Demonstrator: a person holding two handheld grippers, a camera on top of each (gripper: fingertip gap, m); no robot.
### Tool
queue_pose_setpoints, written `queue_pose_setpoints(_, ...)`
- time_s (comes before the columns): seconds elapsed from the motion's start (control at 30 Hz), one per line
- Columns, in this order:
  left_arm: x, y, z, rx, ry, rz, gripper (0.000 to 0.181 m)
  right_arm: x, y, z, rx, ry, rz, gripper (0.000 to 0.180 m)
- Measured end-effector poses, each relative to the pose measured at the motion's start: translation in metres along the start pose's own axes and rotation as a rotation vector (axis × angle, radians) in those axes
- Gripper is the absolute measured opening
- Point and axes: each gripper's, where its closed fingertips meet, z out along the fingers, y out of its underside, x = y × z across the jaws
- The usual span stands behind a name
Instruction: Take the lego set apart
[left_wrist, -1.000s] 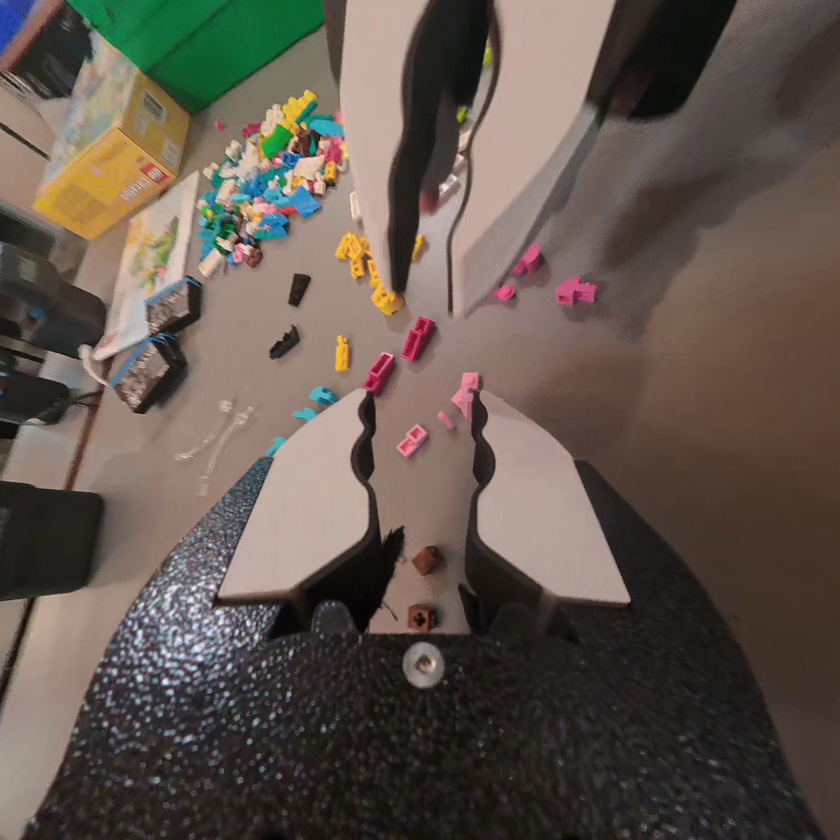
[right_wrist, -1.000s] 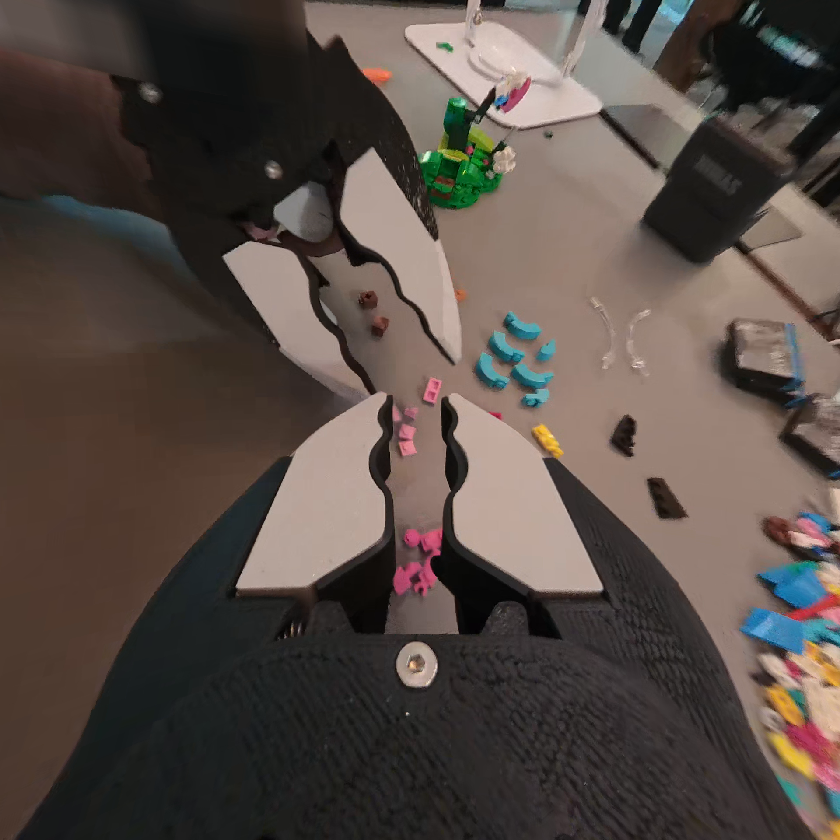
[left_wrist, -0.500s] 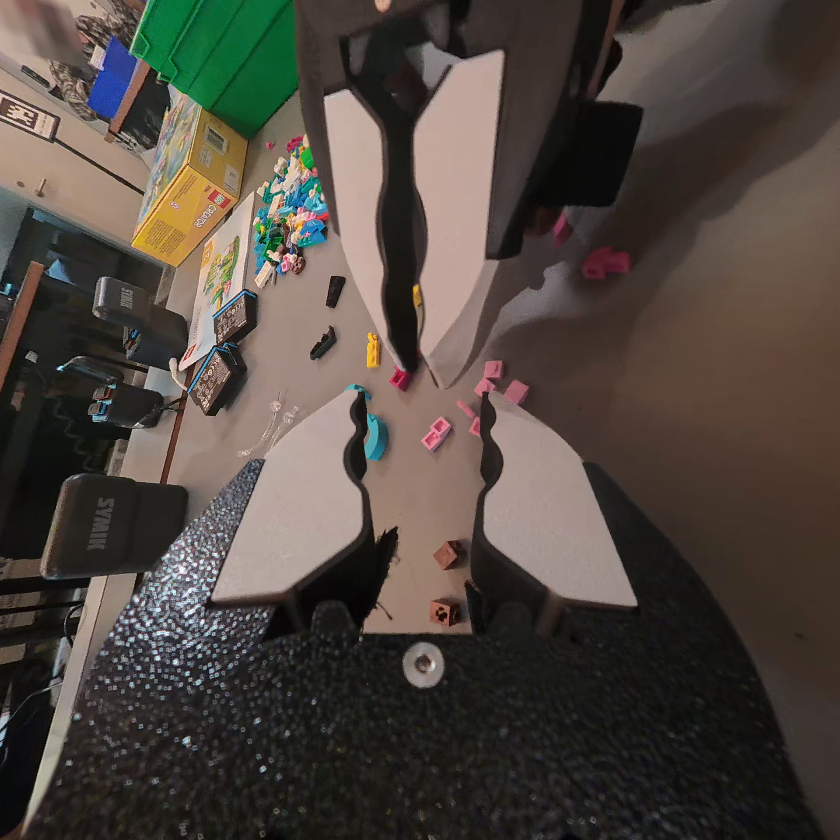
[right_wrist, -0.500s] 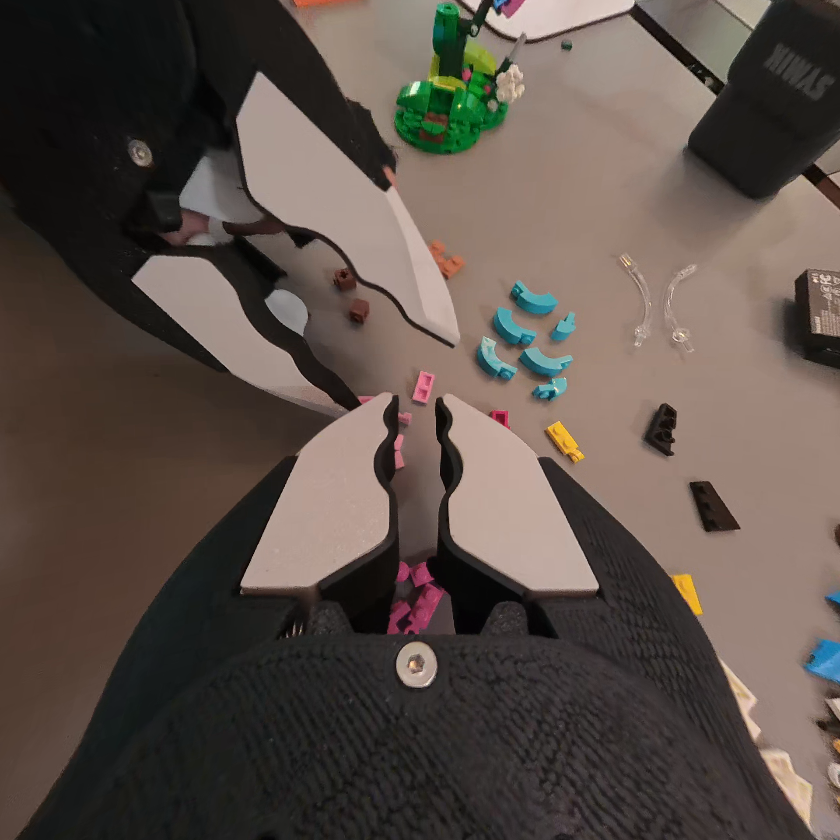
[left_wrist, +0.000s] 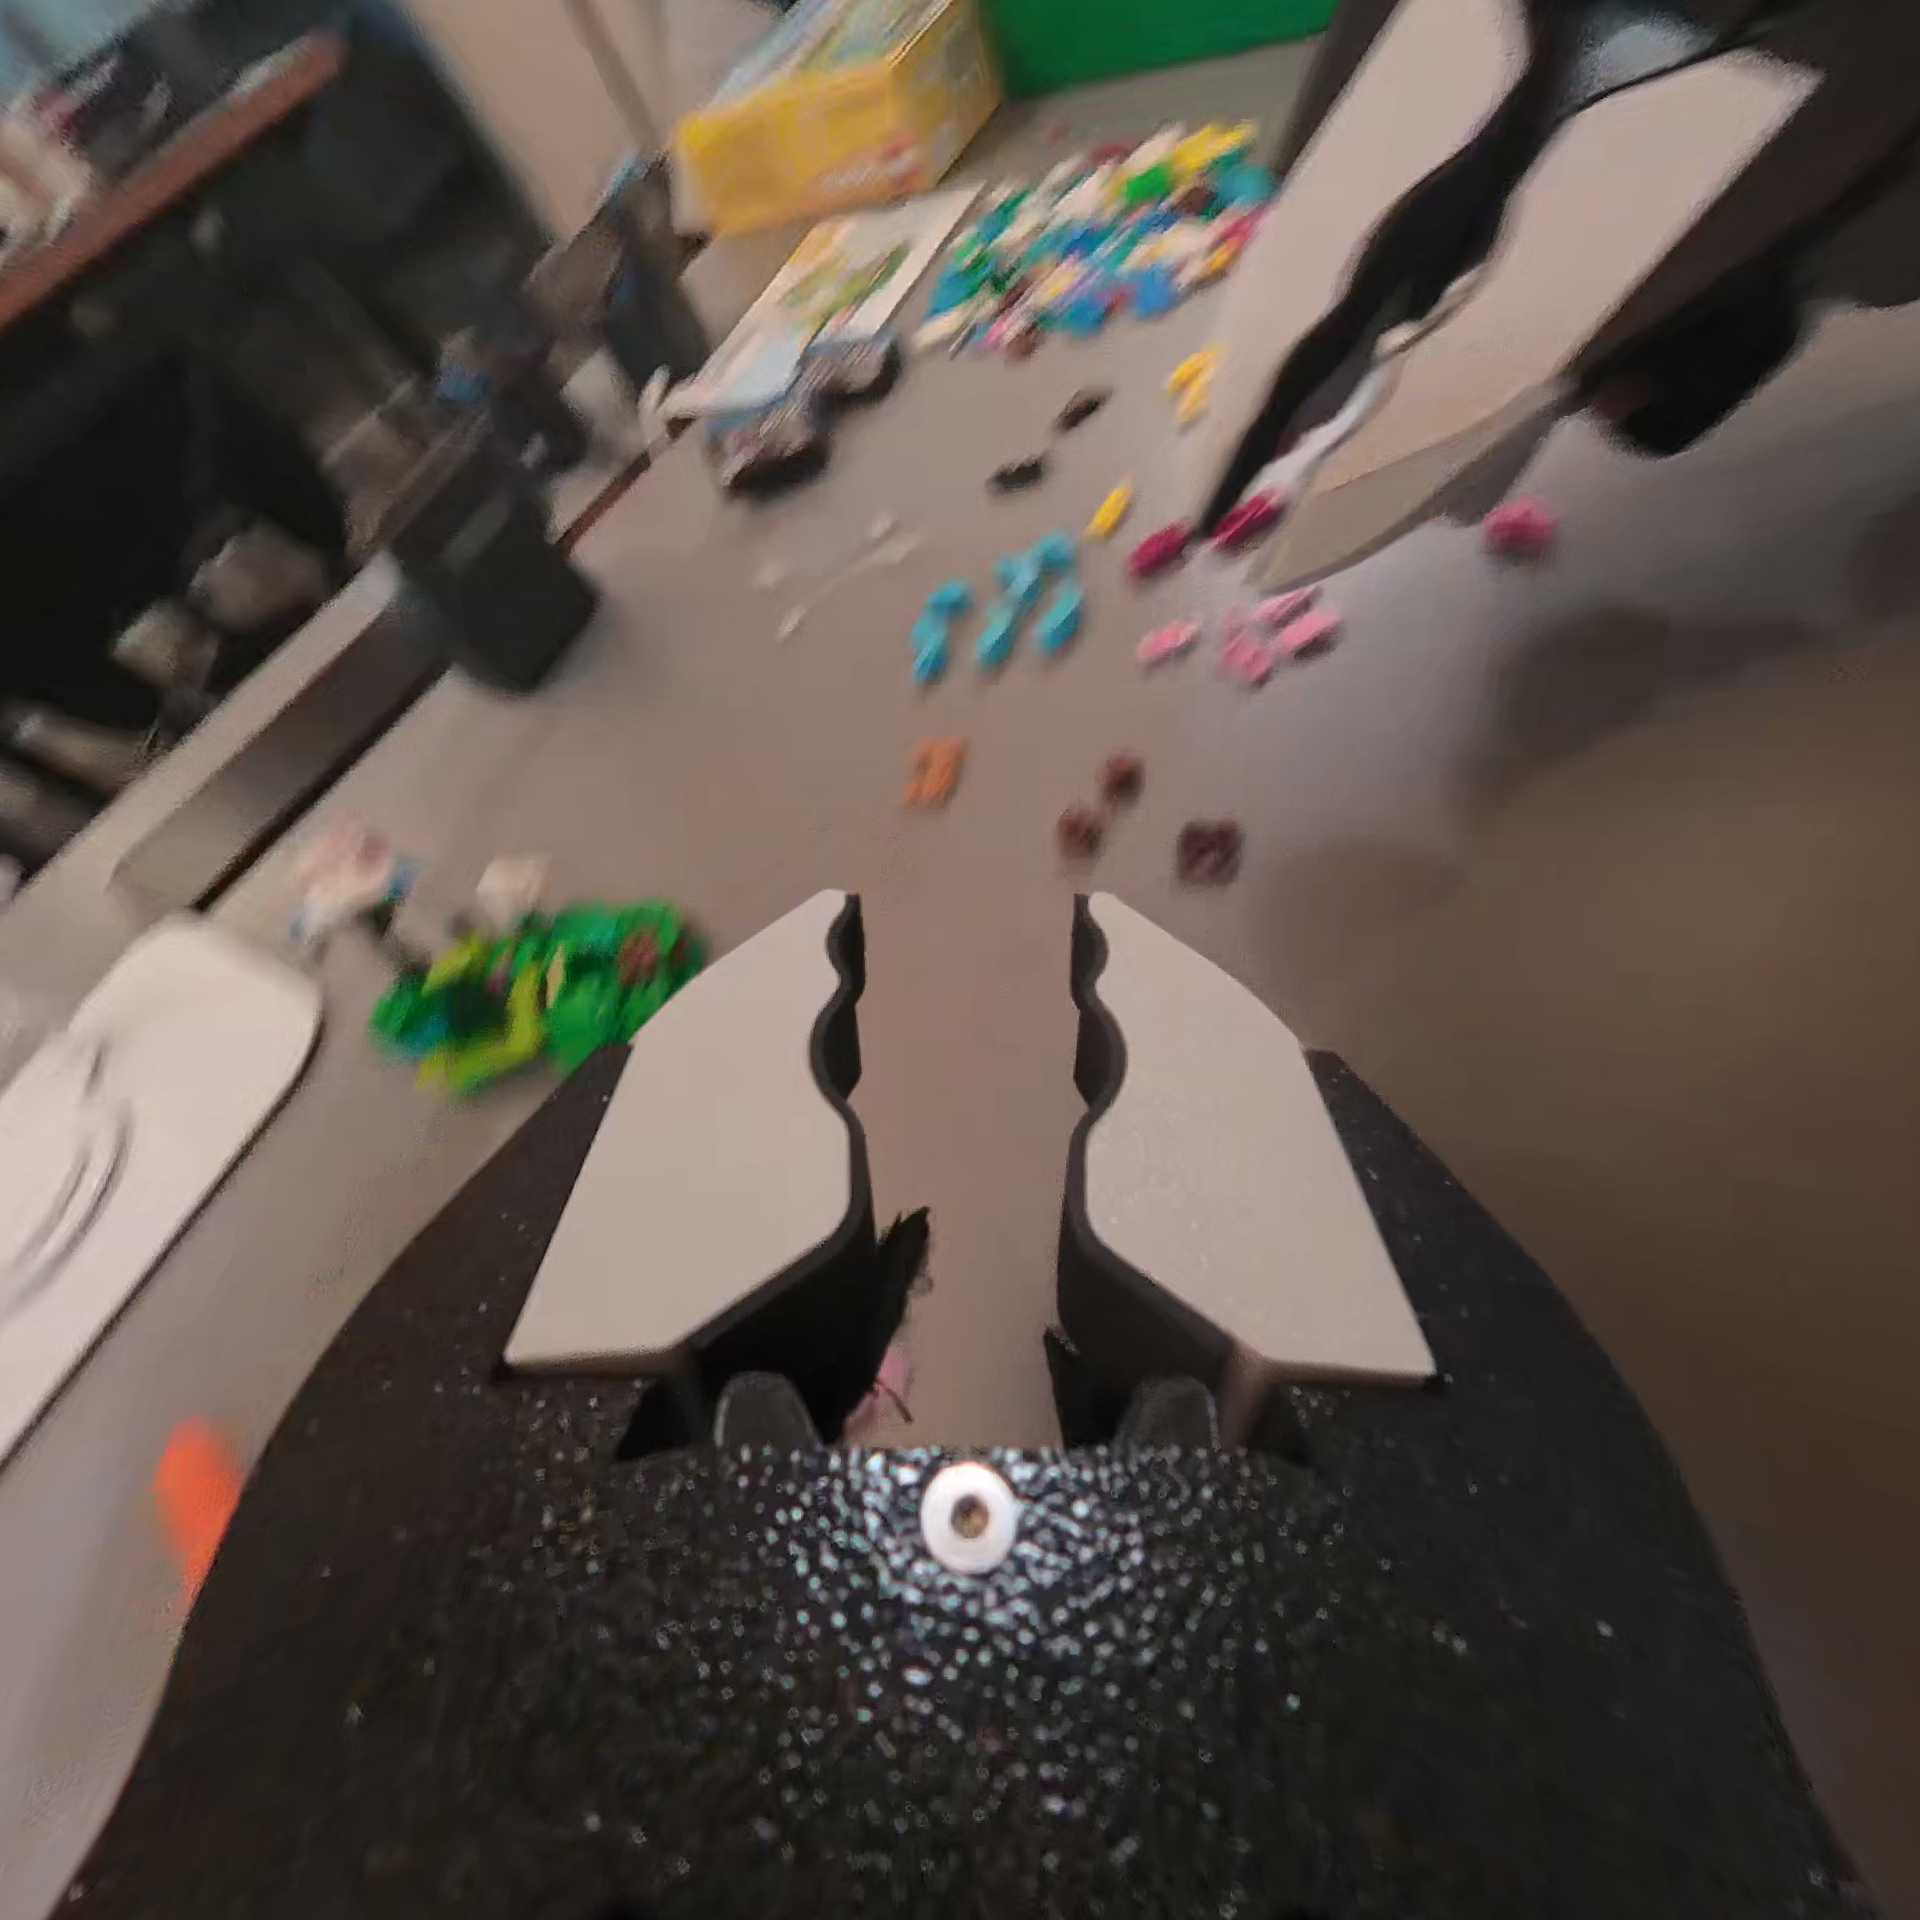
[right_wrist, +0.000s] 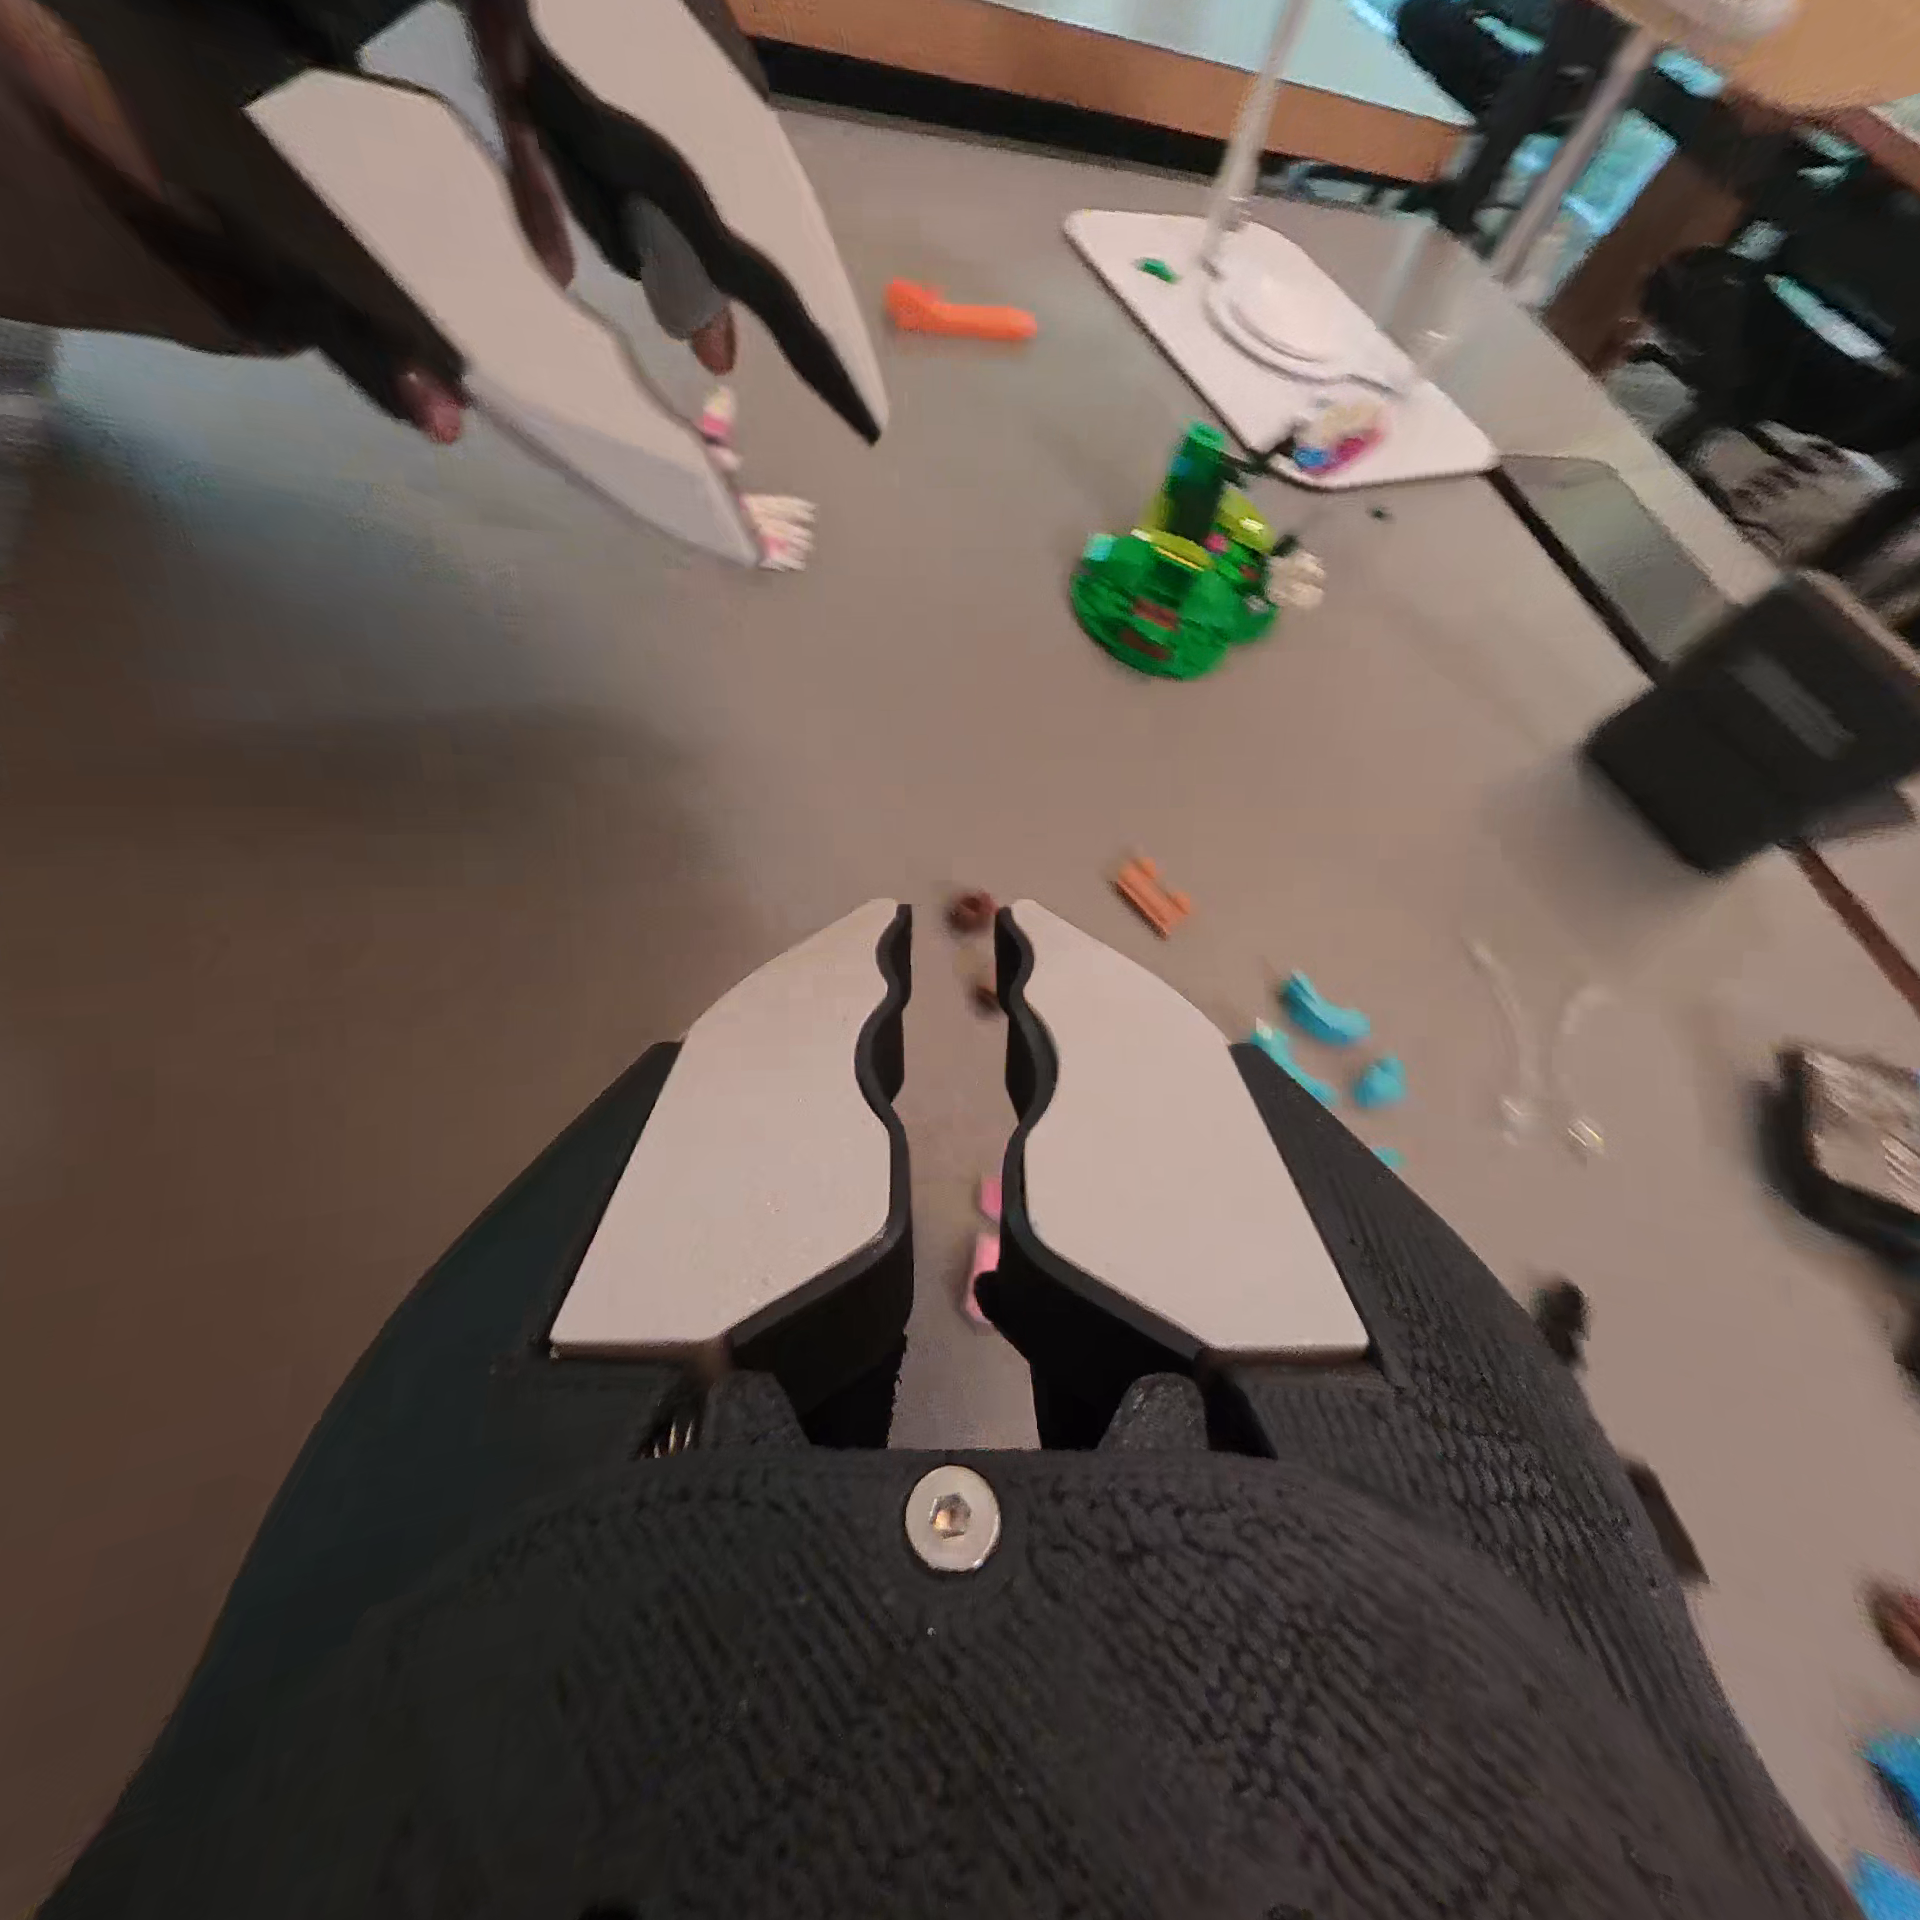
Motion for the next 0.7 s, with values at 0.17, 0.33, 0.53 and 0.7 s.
queue_pose_setpoints(0.17,-0.038,0.083,-0.053,-0.211,-0.097,-0.326,0.032,-0.040,-0.026,0.050,-0.004,-0.172,-0.009,0.014)
queue_pose_setpoints(0.33,-0.054,0.131,-0.074,-0.328,-0.112,-0.368,0.049,-0.073,-0.042,0.092,-0.067,-0.287,-0.038,0.014)
queue_pose_setpoints(0.53,-0.061,0.140,-0.065,-0.305,0.070,-0.037,0.052,-0.086,-0.058,0.121,-0.070,-0.342,0.004,0.014)
queue_pose_setpoints(0.7,-0.073,0.145,-0.059,-0.324,0.211,0.021,0.035,-0.091,-0.071,0.127,0.012,-0.381,0.074,0.014)
